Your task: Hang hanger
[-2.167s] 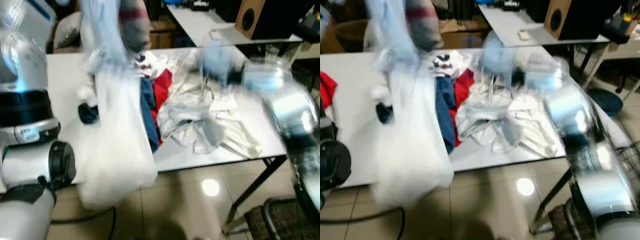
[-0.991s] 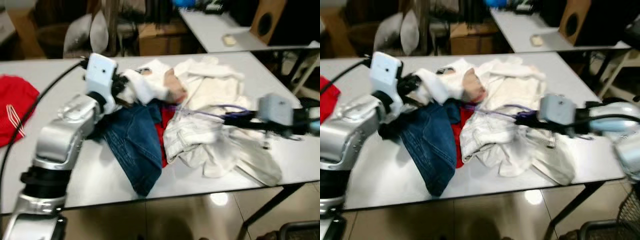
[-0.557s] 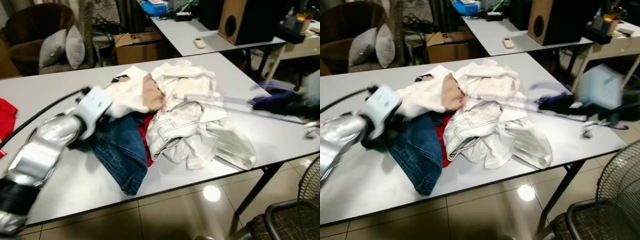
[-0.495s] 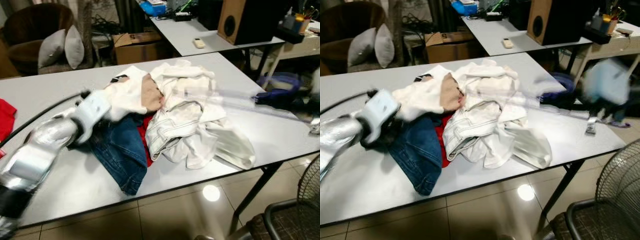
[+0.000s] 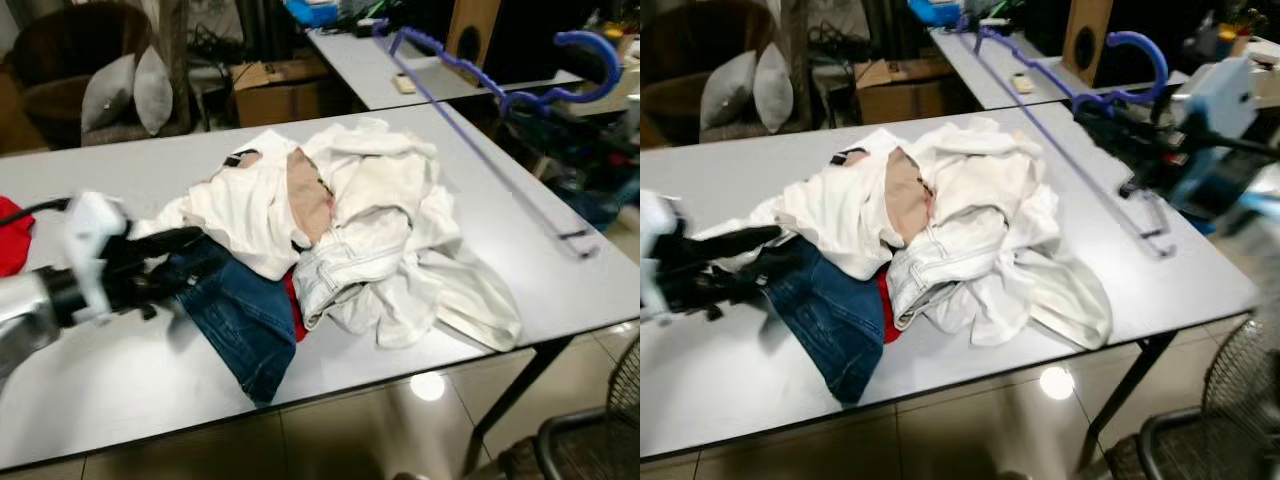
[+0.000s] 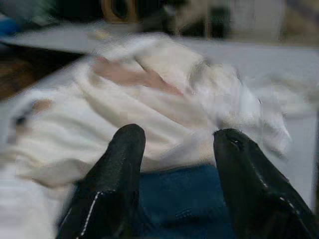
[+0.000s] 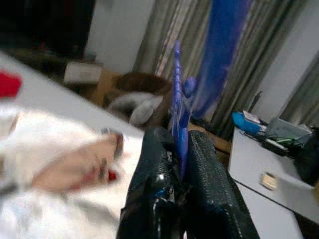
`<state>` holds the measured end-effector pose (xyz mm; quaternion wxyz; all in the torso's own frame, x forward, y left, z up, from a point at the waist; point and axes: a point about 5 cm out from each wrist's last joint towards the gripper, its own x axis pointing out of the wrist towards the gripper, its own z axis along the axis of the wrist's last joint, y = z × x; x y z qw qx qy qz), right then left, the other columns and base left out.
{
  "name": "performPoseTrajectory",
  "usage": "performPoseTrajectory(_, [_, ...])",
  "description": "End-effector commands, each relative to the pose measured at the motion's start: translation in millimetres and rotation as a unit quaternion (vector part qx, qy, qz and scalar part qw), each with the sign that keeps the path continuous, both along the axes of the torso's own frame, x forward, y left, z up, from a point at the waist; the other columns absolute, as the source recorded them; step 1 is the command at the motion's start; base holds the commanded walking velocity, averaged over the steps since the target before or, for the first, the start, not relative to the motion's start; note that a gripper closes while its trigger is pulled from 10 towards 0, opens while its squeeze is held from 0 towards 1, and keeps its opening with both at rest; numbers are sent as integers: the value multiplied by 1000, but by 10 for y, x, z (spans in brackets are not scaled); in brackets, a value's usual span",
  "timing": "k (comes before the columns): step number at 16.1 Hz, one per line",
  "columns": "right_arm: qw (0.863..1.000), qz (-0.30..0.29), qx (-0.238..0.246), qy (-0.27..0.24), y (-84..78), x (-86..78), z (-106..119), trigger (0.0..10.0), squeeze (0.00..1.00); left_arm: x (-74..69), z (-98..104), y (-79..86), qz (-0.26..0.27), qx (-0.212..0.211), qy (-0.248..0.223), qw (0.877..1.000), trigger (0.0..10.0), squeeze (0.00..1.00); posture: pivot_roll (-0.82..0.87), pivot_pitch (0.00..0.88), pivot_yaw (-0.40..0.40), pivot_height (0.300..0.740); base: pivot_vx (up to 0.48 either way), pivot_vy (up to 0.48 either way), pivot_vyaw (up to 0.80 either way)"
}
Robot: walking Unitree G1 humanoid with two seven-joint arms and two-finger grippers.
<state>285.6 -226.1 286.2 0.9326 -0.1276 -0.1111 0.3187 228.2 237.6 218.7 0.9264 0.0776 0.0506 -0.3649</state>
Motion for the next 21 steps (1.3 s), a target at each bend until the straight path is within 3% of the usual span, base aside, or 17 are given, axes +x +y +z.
performPoseTrajectory(1, [999,-31,18,-20,108,-8,11,10000,0,9,121,25,47,-13,-45,998,10000,1000,-125,0,54,740,0,0,0])
performPoseTrajectory(2, [997,-65,28,-28,180,10,-34,10000,0,58,113,10,91,-6,-62,994,10000,1000,-118,0,53,740,0,0,0])
performPoseTrajectory(3, [995,-74,61,-2,253,12,-97,10000,0,94,108,-45,116,-3,-89,989,10000,1000,-114,0,54,740,0,0,0])
performPoseTrajectory(4, [988,-102,112,23,337,21,-165,10000,0,173,60,-90,182,-2,-108,977,10000,702,-115,0,57,740,0,0,0])
performPoseTrajectory(5, [984,-120,131,32,466,-8,-230,10000,0,232,-18,-174,228,-7,-111,967,10000,0,-123,0,61,740,0,0,0])
performPoseTrajectory(7, [979,-147,138,31,577,-52,-310,10000,0,275,-88,-262,257,-13,-105,961,10000,0,-142,0,71,740,0,231,0])
performPoseTrajectory(9, [970,-208,122,17,586,-75,-360,10000,0,322,-94,-363,263,-20,-107,959,10000,0,-147,0,76,740,0,461,0])
performPoseTrajectory(14, [969,-162,182,25,781,-194,-280,10000,0,338,-155,-527,274,-22,-103,956,10000,0,-130,0,75,740,0,460,0])
performPoseTrajectory(21, [979,-112,167,40,1008,-222,-323,10000,0,356,-198,-583,292,-21,-99,951,10000,0,-111,0,49,740,0,459,0])
